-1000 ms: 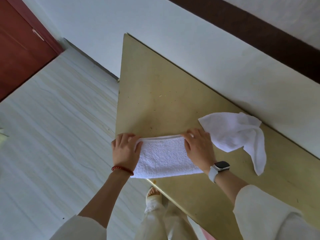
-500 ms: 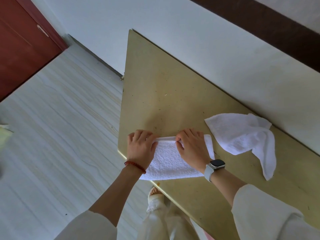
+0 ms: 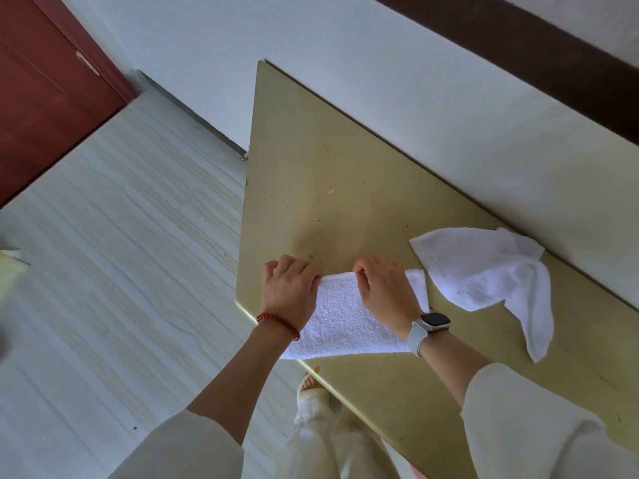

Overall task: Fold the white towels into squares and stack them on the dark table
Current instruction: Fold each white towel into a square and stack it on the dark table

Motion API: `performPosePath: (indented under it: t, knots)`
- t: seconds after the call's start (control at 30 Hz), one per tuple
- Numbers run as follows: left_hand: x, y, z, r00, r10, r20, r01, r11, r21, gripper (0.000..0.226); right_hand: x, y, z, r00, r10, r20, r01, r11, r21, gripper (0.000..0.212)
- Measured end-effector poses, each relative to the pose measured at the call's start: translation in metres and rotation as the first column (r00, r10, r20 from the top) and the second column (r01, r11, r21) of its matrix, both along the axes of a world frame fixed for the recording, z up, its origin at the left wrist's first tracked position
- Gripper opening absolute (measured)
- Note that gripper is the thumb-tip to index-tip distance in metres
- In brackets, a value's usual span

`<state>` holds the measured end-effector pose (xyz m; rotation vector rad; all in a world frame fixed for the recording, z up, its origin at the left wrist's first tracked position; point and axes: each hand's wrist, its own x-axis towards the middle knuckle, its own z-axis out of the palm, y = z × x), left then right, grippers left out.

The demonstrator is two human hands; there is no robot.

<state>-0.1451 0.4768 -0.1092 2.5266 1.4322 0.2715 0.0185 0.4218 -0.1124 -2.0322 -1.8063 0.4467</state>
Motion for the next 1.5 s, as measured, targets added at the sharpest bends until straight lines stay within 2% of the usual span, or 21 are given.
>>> performPosePath:
  t: [0.03, 0.13, 0.23, 0.33, 0.43, 0.6, 0.7, 0.8, 0.9, 1.0, 1.1, 1.2, 1.4, 1.5]
  knots:
    - [0.000, 0.001, 0.000, 1.000, 0.011, -0.005, -0.011, 1.000, -0.009, 0.008, 0.000, 0.000, -0.001, 1.000, 0.002, 0.002, -0.002, 1.000, 0.004, 0.014]
    - [0.003, 0.002, 0.002, 0.998, 0.055, -0.014, -0.056, 0.995, -0.087, 0.015, 0.000, 0.003, -0.006, 0.999, 0.002, 0.034, -0.002, 1.000, 0.019, 0.014]
    - [0.002, 0.002, 0.002, 0.989, 0.132, 0.061, -0.123, 0.985, -0.123, 0.006, -0.001, 0.002, -0.007, 0.993, -0.034, 0.115, 0.027, 0.998, 0.061, 0.017]
    - [-0.013, -0.001, 0.003, 0.944, 0.292, 0.151, -0.268, 0.950, -0.158, 0.011, -0.005, -0.004, -0.004, 0.982, -0.047, 0.180, 0.026, 0.993, 0.118, 0.018]
    - [-0.037, -0.006, 0.001, 0.900, 0.404, 0.164, -0.377, 0.910, -0.172, 0.020, -0.019, -0.007, 0.000, 0.975, 0.052, 0.216, -0.089, 0.982, 0.165, 0.024]
    - [-0.057, -0.010, -0.002, 0.870, 0.462, 0.171, -0.402, 0.867, -0.293, 0.033, -0.055, 0.006, -0.002, 0.976, 0.114, 0.185, -0.144, 0.977, 0.154, 0.025]
    - [-0.057, -0.006, -0.002, 0.871, 0.461, 0.168, -0.392, 0.860, -0.326, 0.027, -0.067, 0.013, -0.004, 0.977, 0.083, 0.199, -0.109, 0.986, 0.127, 0.025]
    - [-0.055, -0.003, -0.005, 0.892, 0.417, 0.173, -0.356, 0.885, -0.299, 0.036, -0.070, 0.017, -0.005, 0.980, 0.048, 0.193, -0.068, 0.993, 0.100, 0.025]
    - [-0.056, 0.000, -0.010, 0.927, 0.332, 0.173, -0.297, 0.934, -0.198, 0.031, -0.071, 0.022, -0.006, 0.983, 0.043, 0.180, -0.062, 0.993, 0.098, 0.025]
    - [-0.057, 0.004, -0.012, 0.965, 0.208, 0.160, -0.206, 0.978, -0.029, 0.026, -0.071, 0.025, -0.006, 0.980, 0.050, 0.191, -0.071, 0.992, 0.104, 0.025]
    - [-0.059, 0.007, -0.013, 0.989, 0.092, 0.112, -0.103, 0.991, 0.091, 0.022, -0.070, 0.025, -0.006, 0.980, 0.040, 0.194, -0.065, 0.990, 0.124, 0.025]
    - [-0.057, 0.011, -0.011, 0.997, 0.048, 0.059, -0.057, 0.987, 0.152, 0.021, -0.071, 0.025, -0.008, 0.977, 0.031, 0.210, -0.059, 0.990, 0.129, 0.025]
    - [-0.049, 0.016, -0.002, 0.993, 0.115, -0.024, -0.114, 0.992, 0.053, 0.021, -0.070, 0.028, -0.012, 0.975, 0.050, 0.219, -0.073, 0.992, 0.099, 0.026]
    - [-0.046, 0.019, 0.001, 0.987, 0.155, -0.049, -0.155, 0.988, -0.001, 0.010, -0.069, 0.028, -0.010, 0.983, 0.051, 0.178, -0.072, 0.991, 0.110, 0.025]
